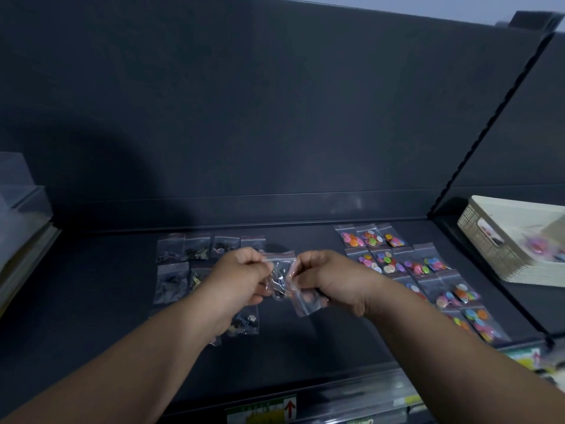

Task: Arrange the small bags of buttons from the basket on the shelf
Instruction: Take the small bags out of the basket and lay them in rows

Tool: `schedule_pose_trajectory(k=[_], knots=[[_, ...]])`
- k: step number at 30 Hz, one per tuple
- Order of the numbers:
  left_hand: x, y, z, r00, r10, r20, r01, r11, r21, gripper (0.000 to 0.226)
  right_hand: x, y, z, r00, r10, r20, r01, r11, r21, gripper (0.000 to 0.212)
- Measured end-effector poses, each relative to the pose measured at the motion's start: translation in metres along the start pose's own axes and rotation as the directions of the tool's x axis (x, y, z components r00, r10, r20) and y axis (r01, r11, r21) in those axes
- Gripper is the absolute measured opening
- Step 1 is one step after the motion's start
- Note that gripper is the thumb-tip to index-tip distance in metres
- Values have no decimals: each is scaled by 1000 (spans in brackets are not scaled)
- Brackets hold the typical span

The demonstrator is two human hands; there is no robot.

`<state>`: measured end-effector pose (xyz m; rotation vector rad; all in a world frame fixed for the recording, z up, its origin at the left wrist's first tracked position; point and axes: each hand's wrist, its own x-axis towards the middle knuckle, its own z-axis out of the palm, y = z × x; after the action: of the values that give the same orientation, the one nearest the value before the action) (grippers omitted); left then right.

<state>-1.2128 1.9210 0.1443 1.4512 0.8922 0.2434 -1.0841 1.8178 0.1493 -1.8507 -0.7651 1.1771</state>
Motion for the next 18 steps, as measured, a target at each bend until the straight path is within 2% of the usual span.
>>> schedule_pose_trajectory(k=[2,4,7,10,13,17,18], knots=[[0,0,1,1000,-3,0,3,1000,4,14,0,1,-2,1000,25,-9,-24,999,38,8],[0,-2,4,1000,-15,8,15,1000,1,15,1,5,-4,999,35,-23,-34,997,67,11],[0,-7,4,999,-39,22,38,998,42,14,2,14,0,998,57,-39,-59,998,-33,15],[1,-17,-5,998,26,-48,-14,972,234,9,7,23,8,990,126,-69,-138,969,-203,18],[-4,-26,-20,977,191,-100,-102,818,567,8,12,28,14,987,135,-84,-156,924,-350,18],[-12,-39,-33,938,341,56,-242,531,812,3,16,28,19,987,122,-107,-153,921,-358,16],[-14,-42,-34,933,350,84,-253,471,845,8,16,27,21,986,128,-105,-158,920,-359,16]])
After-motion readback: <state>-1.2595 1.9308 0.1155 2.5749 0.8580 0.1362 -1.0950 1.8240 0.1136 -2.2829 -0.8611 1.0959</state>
